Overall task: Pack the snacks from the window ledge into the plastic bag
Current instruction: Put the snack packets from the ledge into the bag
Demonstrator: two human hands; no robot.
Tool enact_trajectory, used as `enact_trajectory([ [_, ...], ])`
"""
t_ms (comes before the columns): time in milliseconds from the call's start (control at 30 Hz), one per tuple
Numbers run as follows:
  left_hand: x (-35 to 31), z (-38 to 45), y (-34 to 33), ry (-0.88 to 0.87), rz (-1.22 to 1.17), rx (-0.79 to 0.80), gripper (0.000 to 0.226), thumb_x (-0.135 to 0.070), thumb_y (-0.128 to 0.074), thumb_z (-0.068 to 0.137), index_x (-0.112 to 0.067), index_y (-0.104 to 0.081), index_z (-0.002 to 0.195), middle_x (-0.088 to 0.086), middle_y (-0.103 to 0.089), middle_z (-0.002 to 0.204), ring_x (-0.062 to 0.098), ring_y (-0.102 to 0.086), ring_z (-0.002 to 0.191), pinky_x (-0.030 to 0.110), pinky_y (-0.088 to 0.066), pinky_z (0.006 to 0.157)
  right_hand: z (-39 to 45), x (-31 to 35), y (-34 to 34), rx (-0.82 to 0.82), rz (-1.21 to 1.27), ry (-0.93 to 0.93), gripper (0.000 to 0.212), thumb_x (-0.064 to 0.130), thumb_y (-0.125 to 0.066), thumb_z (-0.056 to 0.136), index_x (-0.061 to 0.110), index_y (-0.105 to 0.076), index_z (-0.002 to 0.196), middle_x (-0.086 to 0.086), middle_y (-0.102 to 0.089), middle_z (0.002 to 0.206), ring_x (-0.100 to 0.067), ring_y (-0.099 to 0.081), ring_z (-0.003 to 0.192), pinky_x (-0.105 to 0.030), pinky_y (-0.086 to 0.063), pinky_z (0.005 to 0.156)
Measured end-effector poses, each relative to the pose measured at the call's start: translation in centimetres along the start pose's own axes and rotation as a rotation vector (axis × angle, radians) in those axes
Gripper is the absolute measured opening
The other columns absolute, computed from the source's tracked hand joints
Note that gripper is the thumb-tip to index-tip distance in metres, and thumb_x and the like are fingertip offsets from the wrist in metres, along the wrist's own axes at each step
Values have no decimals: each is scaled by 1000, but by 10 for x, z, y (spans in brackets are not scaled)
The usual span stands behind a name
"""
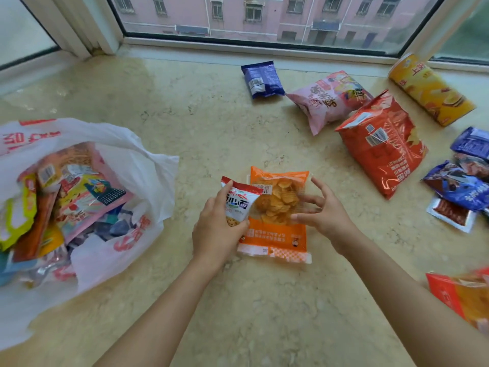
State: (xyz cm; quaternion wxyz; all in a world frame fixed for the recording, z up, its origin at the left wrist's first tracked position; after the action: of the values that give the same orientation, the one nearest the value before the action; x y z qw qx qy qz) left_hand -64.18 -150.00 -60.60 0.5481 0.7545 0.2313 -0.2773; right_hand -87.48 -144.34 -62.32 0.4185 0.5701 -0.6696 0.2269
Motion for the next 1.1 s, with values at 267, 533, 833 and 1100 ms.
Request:
enact_trajectory([
  [267, 13, -8, 16, 8, -43, 27, 85, -43, -73, 74, -48, -25, 143, -12, -51, 128, 8, -54, 111, 31, -50, 82, -22, -1, -35, 0, 169, 24, 88, -15, -69, 73, 29, -37, 143, -10, -65, 111, -22, -69, 93, -40, -58, 73],
  [533, 23, -34, 114, -39, 99, -182, 82, -54, -69, 76, -47, -23, 144, -14, -50, 128, 10, -53, 111, 26, -47, 70, -59, 37, -71, 89, 216, 68, 78, -5, -73, 71, 35, -49, 133, -11, -68, 112, -28, -71, 92, -48, -57, 70],
  [833, 96, -53, 249, 13, 508, -386, 83, -55, -69, 76, -41, -28, 146, -7, -49, 135, 18, -53, 116, 32, -51, 65, -99, 102, -171, 384, 211, 83, 93, 20, -95, 41, 30, -57, 126, -14, -70, 109, -38, -69, 95, -54, -57, 74],
  [1100, 176, -18, 287, 113, 761, -362, 66, -58, -45, 91, -37, -23, 149, 8, -43, 142, 25, -55, 112, 33, -51, 62, -86, 111, -281, 397, 242, 35, 63, -9, -71, 69, 24, -59, 121, -17, -71, 105, -30, -69, 84, -43, -51, 70],
])
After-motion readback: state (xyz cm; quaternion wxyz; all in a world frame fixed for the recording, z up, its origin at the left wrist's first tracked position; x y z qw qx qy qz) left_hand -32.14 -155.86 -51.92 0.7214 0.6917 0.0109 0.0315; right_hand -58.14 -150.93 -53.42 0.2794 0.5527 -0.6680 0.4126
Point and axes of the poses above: each hand's wrist, its own z-axis towards the middle knuckle, its own y-axis out of the back of the hand, x = y × z, the point moved 10 cm from there along z, towards the middle knuckle
